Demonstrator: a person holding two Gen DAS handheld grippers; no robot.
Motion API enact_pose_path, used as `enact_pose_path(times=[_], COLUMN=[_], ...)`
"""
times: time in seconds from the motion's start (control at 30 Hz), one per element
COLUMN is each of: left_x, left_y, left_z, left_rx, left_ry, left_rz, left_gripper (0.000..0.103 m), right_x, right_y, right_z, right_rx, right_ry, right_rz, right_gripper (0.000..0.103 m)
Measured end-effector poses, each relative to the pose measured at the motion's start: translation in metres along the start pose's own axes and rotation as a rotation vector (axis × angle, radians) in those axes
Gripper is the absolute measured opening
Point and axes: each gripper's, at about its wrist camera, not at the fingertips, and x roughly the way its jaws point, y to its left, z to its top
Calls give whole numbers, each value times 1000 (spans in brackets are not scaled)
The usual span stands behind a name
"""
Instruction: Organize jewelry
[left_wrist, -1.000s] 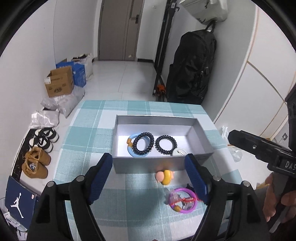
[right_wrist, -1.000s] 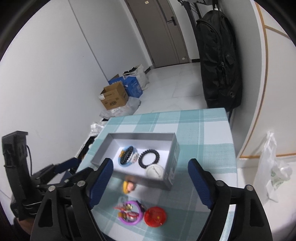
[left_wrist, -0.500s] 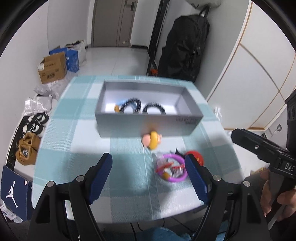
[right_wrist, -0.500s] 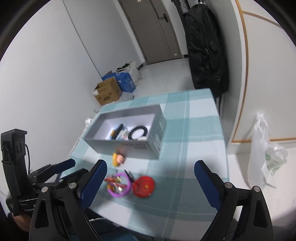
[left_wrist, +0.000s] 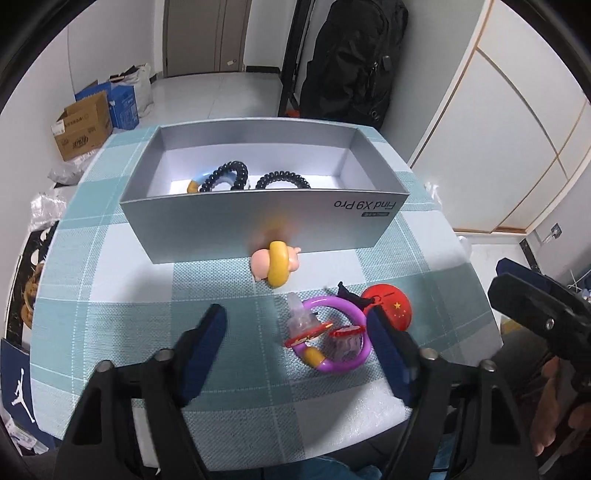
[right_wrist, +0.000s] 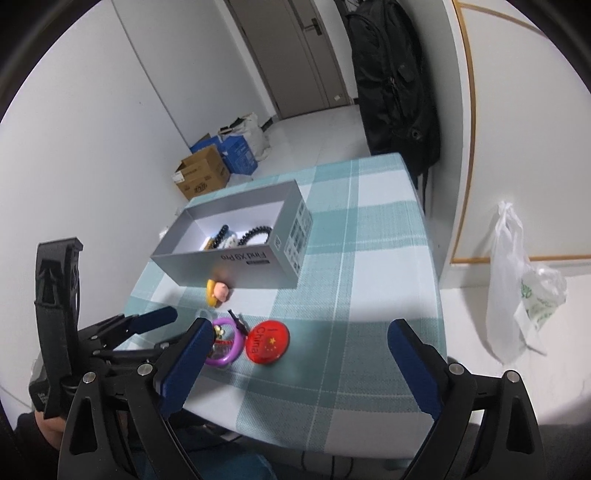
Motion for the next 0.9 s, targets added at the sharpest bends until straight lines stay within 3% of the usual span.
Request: enact_pose_path(times=[0.03,0.13,0.23,0.27,0.63,0.9], left_x=[1,1,-1,0,-3,-28], left_y=[1,5,7,8,10,25], left_z=[0,-1,-2,-1,6,15], left_rx=[-6,-26,-30,-32,-38,-86], left_ry=[9,14,12,17,21,-48], left_rz=[-7,-43,-56,-59,-98,-165], left_gripper=[50,45,21,18,16,16], right_x=[1,1,4,5,11,17], right_y=[0,-2,-4,-4,1,12], right_z=[0,0,0,0,0,9], right_rx=[-2,-1,9,9,-3,-13], right_ry=[0,-4,-3,-1,-5,-12], right_rz=[0,-12,-12,-15,-11,47], right_gripper=[96,96,96,96,96,96])
